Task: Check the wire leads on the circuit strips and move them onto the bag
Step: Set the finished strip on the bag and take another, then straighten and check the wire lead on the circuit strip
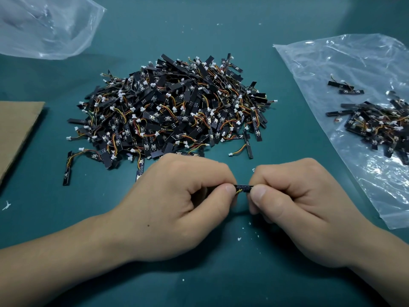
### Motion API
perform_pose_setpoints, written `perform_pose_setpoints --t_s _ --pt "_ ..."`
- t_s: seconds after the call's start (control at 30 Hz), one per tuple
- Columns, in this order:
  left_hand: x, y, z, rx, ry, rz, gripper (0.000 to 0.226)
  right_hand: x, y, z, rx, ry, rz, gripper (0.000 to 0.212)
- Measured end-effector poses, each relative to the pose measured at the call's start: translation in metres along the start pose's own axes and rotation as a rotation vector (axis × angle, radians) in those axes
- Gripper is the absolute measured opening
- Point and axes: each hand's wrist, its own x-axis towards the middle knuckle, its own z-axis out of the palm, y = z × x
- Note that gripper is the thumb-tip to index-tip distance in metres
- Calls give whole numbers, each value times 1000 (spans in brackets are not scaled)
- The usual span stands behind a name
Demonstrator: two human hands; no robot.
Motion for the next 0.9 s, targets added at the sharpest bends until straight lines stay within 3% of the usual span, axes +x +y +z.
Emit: perform_pose_setpoints --t_s 0.4,0.7,0.8,0.9 --pt "0 -1 1 4 4 21 16 -1 1 -1 20 -7 -29 33" --pt "3 -8 -3 -113 -6 79 31 0 4 -3 -50 -93 -48 35" --pt "1 -9 -2 -205 15 64 31 -1 7 -1 35 45 -39 33" --pt "1 -11 -2 -310 150 -10 36 2 8 -3 390 357 44 23"
